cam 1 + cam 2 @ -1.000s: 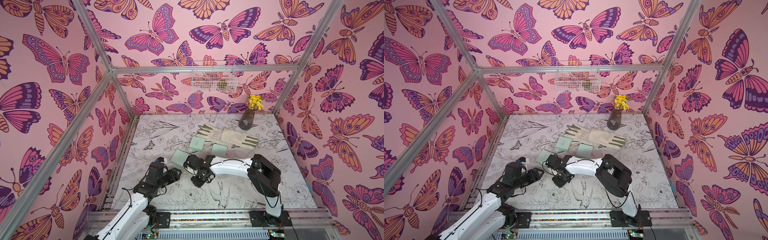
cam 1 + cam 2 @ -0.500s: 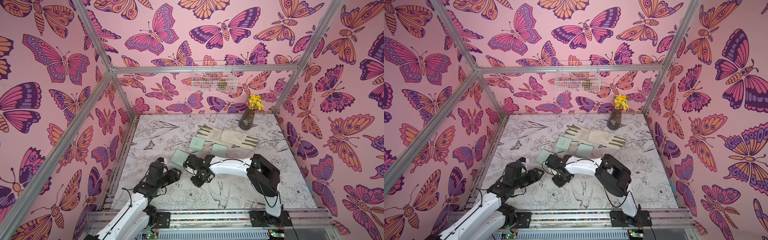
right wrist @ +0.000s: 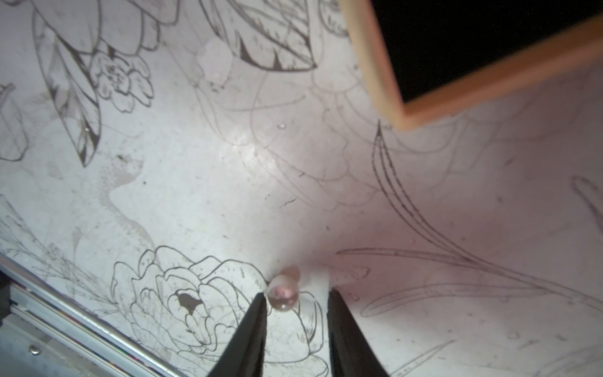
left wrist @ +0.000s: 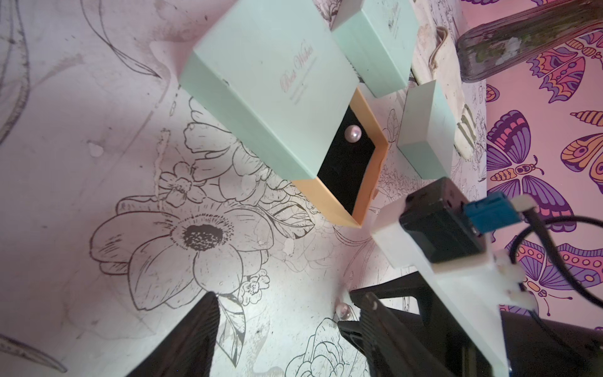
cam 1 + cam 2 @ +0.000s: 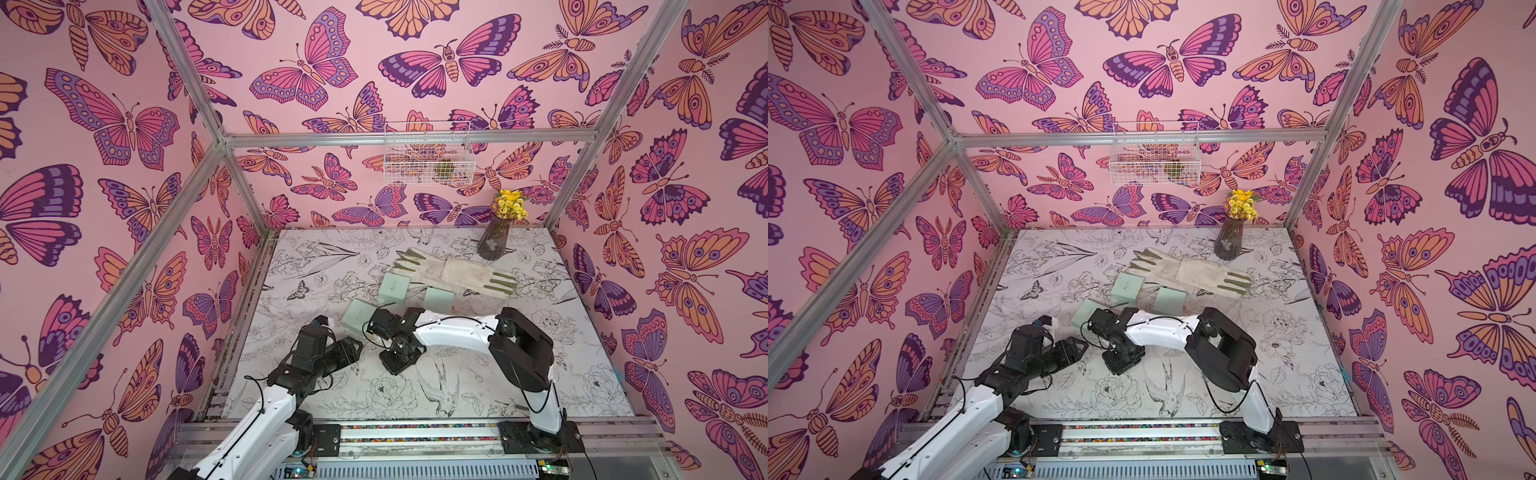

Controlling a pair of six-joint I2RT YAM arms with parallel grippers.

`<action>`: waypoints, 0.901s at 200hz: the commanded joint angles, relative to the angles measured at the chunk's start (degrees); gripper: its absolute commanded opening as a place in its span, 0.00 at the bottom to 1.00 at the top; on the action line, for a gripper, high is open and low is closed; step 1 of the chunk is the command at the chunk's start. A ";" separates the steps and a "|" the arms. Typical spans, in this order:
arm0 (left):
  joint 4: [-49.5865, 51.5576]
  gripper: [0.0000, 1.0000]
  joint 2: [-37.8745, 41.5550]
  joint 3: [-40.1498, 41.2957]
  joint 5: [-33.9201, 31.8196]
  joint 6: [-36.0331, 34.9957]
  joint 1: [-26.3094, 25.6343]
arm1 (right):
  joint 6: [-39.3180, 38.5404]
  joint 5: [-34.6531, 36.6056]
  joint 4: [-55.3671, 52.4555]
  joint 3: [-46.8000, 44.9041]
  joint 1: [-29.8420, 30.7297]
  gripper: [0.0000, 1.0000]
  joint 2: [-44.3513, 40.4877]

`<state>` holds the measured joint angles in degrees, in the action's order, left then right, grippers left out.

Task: Place the earrings into the drawer-style jewelry box
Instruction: Pick up the earring from the center of the board.

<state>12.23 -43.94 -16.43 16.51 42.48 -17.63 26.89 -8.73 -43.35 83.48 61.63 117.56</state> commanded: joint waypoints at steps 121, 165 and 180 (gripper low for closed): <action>-0.07 0.70 0.63 1.22 0.71 -0.73 0.75 | 3.98 -2.49 -2.68 3.52 0.31 0.32 5.03; -0.05 0.70 0.30 1.05 0.80 -0.83 0.84 | 3.93 -2.18 -3.73 4.62 0.32 0.28 6.08; -0.11 0.70 0.28 1.06 0.80 -0.83 0.92 | 3.95 -1.75 -4.51 5.00 0.34 0.28 6.58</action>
<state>12.21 -43.62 -16.14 16.71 42.46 -17.17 30.24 -10.85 -45.78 87.99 61.60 120.68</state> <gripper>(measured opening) 0.703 0.284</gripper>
